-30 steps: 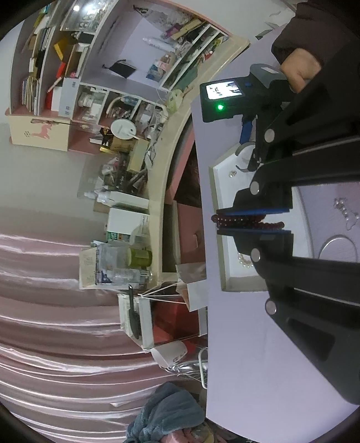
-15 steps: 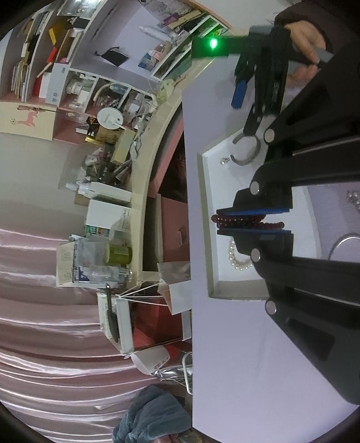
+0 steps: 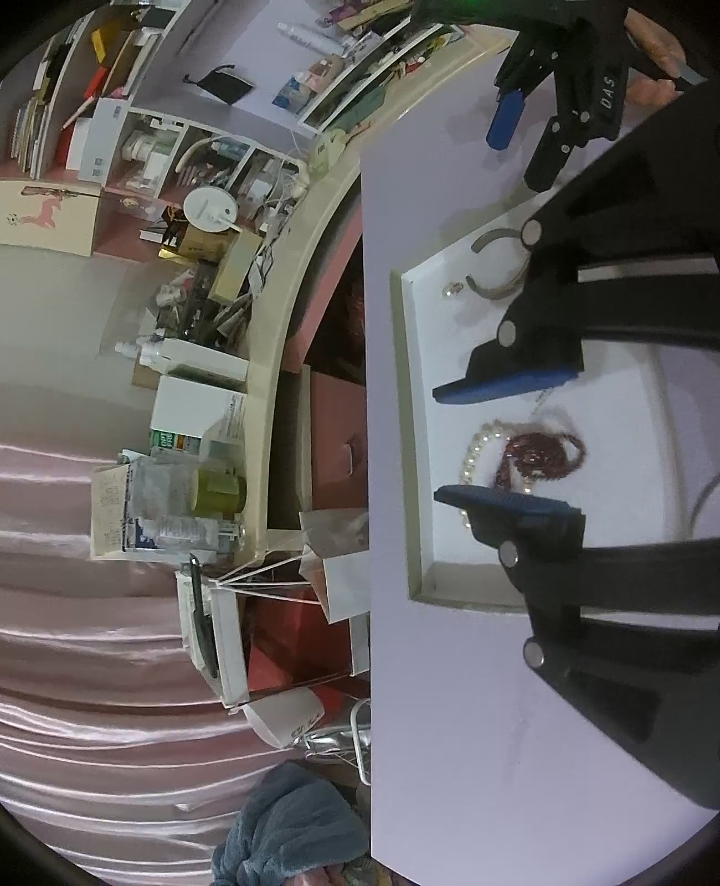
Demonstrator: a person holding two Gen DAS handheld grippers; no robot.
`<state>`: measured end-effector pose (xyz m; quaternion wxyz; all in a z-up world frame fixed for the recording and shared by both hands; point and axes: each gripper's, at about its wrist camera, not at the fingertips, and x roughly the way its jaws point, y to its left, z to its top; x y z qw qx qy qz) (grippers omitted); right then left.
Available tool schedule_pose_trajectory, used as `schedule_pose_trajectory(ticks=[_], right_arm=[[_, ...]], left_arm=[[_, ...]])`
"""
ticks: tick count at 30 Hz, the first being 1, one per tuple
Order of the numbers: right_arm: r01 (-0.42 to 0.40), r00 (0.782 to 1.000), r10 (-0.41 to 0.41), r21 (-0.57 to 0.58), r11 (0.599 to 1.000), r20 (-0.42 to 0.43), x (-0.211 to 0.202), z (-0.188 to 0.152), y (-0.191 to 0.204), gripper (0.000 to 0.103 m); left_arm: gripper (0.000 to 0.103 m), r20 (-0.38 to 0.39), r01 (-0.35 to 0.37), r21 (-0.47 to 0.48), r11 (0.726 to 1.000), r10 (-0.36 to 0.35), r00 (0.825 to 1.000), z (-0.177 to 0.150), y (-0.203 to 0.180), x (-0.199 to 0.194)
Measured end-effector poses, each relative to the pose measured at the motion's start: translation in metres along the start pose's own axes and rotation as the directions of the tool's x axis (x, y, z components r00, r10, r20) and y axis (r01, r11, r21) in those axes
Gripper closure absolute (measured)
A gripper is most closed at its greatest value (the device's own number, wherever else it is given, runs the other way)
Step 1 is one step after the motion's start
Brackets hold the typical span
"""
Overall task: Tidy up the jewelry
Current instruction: 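Carry the grey cuff to the tray while the left tool carries the dark red bracelet, then open both tools in the tray and pull them back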
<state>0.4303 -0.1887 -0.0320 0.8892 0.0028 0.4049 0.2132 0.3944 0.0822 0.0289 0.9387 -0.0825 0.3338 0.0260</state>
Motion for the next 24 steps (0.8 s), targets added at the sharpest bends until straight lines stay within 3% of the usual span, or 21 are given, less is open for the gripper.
schedule_pose_trajectory(ticks=[10,20,24], right_arm=[[-0.062,0.995,0.061,0.001,0.998,0.083,-0.058,-0.034,0.021,0.016],[-0.063,0.991,0.071,-0.074,0.995,0.113,-0.094,-0.097,0.064,0.016],[-0.081,0.994,0.087,-0.085,0.993,0.070,-0.090,-0.120,0.077,0.024]], left_arm=[[0.038,0.085,-0.044,-0.006,0.999,0.044,0.995,-0.041,0.026,-0.096],[0.022,0.120,-0.107,-0.064,0.992,0.114,0.986,-0.110,0.067,-0.173],[0.018,0.132,-0.121,-0.076,0.990,0.131,0.983,-0.134,0.073,-0.191]])
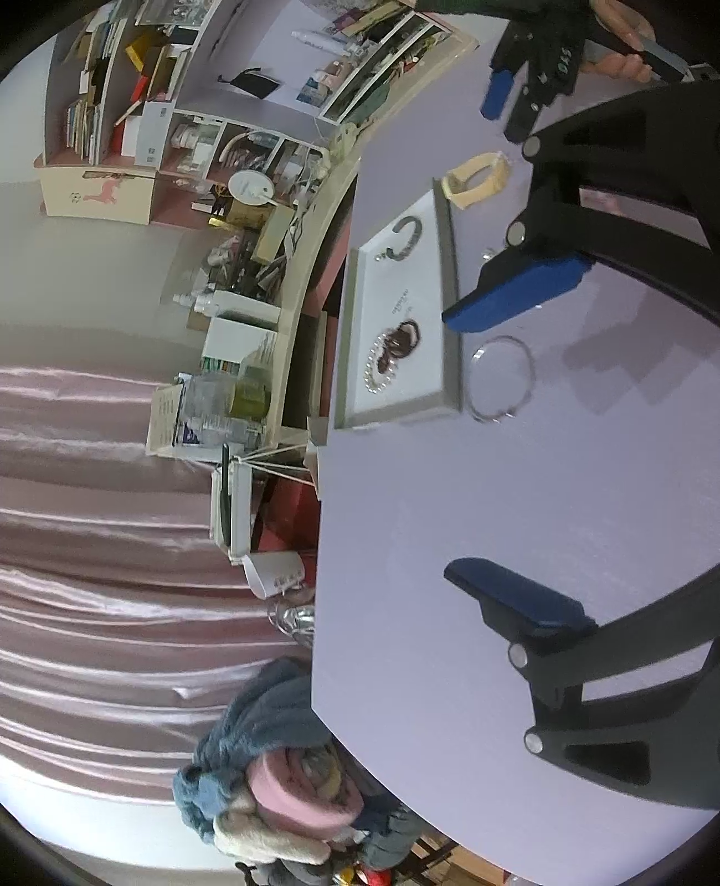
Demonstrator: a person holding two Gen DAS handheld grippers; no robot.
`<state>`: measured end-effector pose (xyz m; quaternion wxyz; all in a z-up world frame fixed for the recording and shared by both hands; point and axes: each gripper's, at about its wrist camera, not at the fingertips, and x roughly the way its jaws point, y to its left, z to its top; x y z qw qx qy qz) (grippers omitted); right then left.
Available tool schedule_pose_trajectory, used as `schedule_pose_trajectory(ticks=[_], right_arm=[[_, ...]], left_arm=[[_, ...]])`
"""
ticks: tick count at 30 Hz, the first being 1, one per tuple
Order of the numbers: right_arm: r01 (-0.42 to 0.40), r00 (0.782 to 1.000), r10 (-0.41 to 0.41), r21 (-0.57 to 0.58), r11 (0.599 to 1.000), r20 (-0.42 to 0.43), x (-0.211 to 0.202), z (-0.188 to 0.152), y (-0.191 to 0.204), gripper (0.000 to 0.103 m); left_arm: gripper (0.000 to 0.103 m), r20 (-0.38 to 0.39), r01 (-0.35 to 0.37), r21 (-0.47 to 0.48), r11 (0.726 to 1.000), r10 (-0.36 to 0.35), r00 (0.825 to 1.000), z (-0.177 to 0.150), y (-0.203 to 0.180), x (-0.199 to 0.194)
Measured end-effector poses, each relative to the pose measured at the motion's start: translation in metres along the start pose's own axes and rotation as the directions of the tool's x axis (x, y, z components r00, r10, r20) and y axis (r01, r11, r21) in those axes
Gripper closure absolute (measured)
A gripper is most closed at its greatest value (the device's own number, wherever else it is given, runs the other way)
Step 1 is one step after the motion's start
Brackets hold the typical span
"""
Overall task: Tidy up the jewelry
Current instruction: 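Open both tools in the tray and pull them back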
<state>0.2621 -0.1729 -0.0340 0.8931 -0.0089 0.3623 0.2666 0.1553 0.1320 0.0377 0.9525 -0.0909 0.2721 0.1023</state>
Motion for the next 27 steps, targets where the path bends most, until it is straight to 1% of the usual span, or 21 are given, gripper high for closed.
schedule_pose_trajectory(ticks=[5,9,14,16,22,27], right_arm=[[0.002,0.999,-0.002,0.002,1.000,-0.039,0.004,-0.020,0.009,0.035],[0.015,0.998,-0.016,-0.012,1.000,-0.054,0.006,-0.027,0.017,0.042],[0.024,0.997,-0.025,-0.018,1.000,-0.066,0.009,-0.029,0.020,0.045],[0.026,0.997,-0.028,-0.021,0.999,-0.073,0.012,-0.029,0.022,0.048],[0.031,0.994,-0.034,-0.033,0.999,-0.106,0.024,-0.030,0.027,0.054],[0.039,0.992,-0.043,-0.038,0.999,-0.117,0.028,-0.029,0.028,0.057]], left_arm=[[0.014,0.008,-0.014,0.007,1.000,0.014,1.000,-0.021,0.001,-0.016],[0.013,0.003,-0.014,-0.002,1.000,0.014,1.000,-0.031,0.005,-0.022],[0.010,0.007,-0.016,-0.002,1.000,0.016,1.000,-0.036,0.006,-0.026],[0.010,0.011,-0.018,0.004,1.000,0.017,1.000,-0.036,0.006,-0.027],[0.010,0.009,-0.014,0.009,1.000,0.014,1.000,-0.037,0.006,-0.026],[0.010,0.006,-0.015,0.011,1.000,0.015,1.000,-0.037,0.003,-0.024]])
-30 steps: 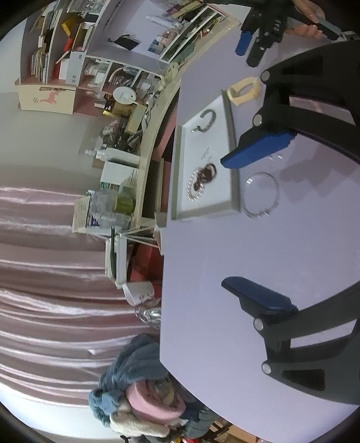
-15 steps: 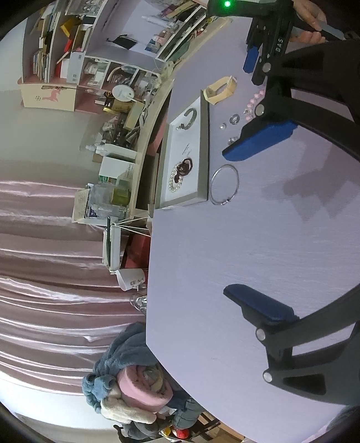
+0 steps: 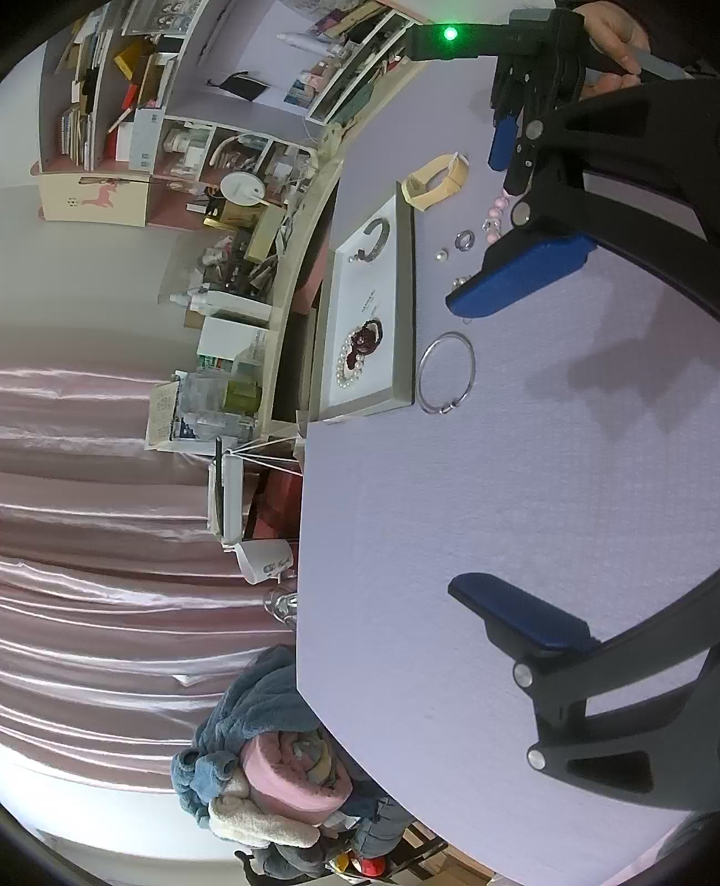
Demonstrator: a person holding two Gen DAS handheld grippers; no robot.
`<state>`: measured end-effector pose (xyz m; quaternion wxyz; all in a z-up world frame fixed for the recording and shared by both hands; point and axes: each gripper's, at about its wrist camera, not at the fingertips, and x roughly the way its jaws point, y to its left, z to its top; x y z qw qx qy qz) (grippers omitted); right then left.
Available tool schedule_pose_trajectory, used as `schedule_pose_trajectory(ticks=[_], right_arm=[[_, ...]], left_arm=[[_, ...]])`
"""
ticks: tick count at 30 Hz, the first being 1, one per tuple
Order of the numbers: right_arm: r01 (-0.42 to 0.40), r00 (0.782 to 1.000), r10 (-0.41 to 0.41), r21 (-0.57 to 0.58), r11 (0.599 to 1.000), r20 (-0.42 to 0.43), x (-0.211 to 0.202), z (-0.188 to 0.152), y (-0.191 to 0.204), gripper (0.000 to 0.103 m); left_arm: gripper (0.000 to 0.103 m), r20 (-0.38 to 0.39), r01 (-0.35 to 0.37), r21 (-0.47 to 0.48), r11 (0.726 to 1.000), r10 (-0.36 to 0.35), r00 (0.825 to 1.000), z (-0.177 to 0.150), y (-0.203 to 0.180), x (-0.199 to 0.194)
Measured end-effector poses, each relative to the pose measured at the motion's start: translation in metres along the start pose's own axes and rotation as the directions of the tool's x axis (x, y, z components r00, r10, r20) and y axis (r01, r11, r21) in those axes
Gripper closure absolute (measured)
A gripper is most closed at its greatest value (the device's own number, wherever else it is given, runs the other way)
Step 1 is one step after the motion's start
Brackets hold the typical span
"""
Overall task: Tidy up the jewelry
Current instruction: 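Open both tools in the tray and pull them back, then grasp the pink beaded bracelet with the right tool and lift it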
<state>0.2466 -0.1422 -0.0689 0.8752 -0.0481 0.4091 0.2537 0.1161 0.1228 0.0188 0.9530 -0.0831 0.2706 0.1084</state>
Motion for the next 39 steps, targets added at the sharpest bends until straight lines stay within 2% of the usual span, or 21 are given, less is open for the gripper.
schedule_pose_trajectory(ticks=[14,15,16,17,19,25,39], right_arm=[[0.041,0.998,-0.043,-0.036,0.999,-0.040,0.018,0.008,0.010,0.068],[0.046,0.998,-0.048,-0.039,0.998,-0.040,0.019,0.008,0.011,0.072],[0.049,0.998,-0.051,-0.047,0.998,-0.041,0.018,0.008,0.011,0.081],[0.052,0.998,-0.054,-0.054,0.997,-0.041,0.018,0.007,0.011,0.086],[0.058,0.997,-0.061,-0.075,0.996,-0.039,0.016,0.005,0.013,0.089],[0.032,0.999,-0.032,-0.011,0.999,0.002,-0.003,0.006,-0.007,0.089],[0.022,0.995,-0.025,0.029,0.999,0.092,-0.031,0.023,-0.030,0.089]], left_arm=[[0.010,-0.021,-0.005,0.004,1.000,0.005,1.000,0.001,-0.004,0.009],[0.010,-0.023,-0.005,0.004,1.000,0.005,1.000,0.001,-0.003,0.010],[0.010,-0.026,-0.005,0.003,1.000,0.005,1.000,0.001,-0.003,0.011],[0.010,-0.029,-0.005,0.003,1.000,0.005,1.000,0.001,-0.003,0.012],[0.010,-0.036,-0.005,0.003,1.000,0.005,0.999,0.001,-0.003,0.015],[0.010,-0.078,-0.011,0.018,1.000,0.012,0.997,0.002,-0.008,0.035],[0.010,-0.189,-0.022,0.064,0.998,0.034,0.981,0.005,-0.035,0.098]])
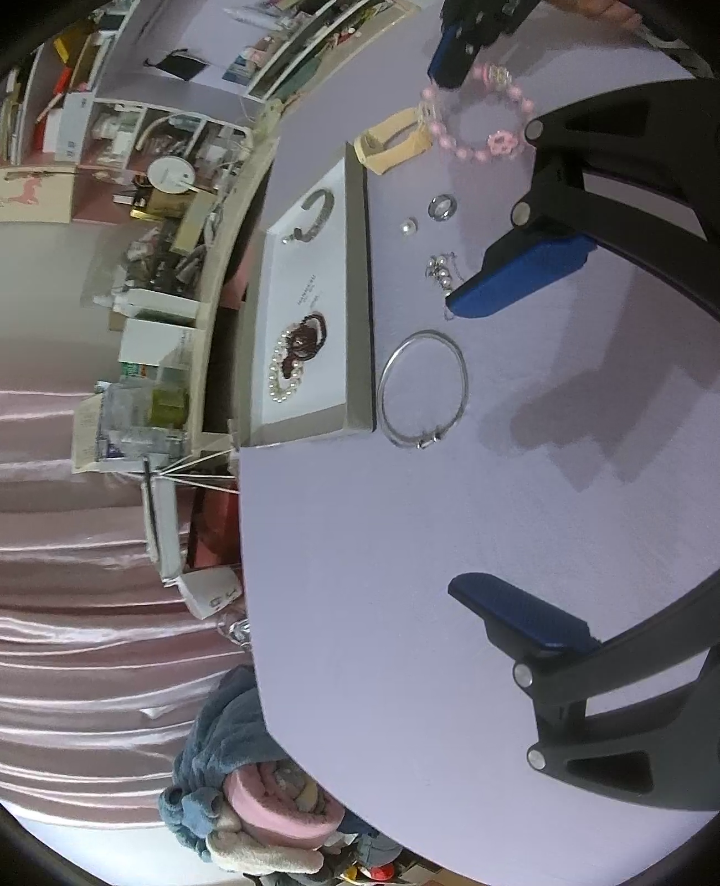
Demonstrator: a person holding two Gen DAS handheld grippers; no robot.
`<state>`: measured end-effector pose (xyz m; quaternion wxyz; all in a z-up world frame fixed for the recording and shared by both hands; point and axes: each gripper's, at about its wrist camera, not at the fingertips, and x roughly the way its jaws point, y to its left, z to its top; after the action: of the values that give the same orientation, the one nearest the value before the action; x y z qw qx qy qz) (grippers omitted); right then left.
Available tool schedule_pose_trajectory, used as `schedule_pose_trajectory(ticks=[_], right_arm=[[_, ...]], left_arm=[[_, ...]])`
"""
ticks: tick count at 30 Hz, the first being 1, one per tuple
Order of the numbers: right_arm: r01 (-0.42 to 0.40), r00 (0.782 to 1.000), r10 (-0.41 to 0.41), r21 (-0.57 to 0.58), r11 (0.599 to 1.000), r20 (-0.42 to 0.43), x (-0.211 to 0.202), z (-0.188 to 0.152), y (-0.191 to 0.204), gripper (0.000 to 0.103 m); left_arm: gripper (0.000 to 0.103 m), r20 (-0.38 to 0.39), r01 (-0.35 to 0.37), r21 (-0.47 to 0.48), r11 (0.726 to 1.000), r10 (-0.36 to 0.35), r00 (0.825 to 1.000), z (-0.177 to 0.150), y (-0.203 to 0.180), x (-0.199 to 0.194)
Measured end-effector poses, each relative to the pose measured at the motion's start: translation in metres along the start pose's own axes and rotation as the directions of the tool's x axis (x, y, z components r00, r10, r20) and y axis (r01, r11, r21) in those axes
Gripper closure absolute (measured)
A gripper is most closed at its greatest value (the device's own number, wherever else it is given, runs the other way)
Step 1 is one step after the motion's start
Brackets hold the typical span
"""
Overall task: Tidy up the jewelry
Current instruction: 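Grasp the pink beaded bracelet with the right tool and lift it, then close the left tool on the silver bangle while the right tool holds the pink bracelet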
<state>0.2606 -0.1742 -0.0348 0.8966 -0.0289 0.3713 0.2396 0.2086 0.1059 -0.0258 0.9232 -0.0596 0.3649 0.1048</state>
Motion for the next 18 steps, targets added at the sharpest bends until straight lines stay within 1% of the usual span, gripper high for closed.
schedule_pose_trajectory(ticks=[7,10,14,18], right_arm=[[0.000,1.000,0.000,0.013,1.000,0.027,-0.007,0.005,-0.008,0.089],[0.003,1.000,-0.004,0.016,1.000,0.030,-0.008,0.006,-0.013,0.089],[0.004,1.000,-0.004,0.019,1.000,0.030,-0.008,0.006,-0.016,0.089],[0.001,1.000,-0.002,0.021,1.000,0.031,-0.007,0.006,-0.017,0.089]], left_arm=[[0.010,-0.087,0.022,-0.035,0.999,-0.025,0.996,0.020,-0.011,0.044],[0.010,-0.112,0.016,-0.049,0.999,-0.021,0.993,0.028,-0.015,0.058],[0.010,-0.162,0.000,-0.056,0.998,-0.009,0.987,0.033,-0.021,0.078],[0.010,-0.199,-0.047,-0.029,0.998,0.041,0.979,0.032,-0.028,0.092]])
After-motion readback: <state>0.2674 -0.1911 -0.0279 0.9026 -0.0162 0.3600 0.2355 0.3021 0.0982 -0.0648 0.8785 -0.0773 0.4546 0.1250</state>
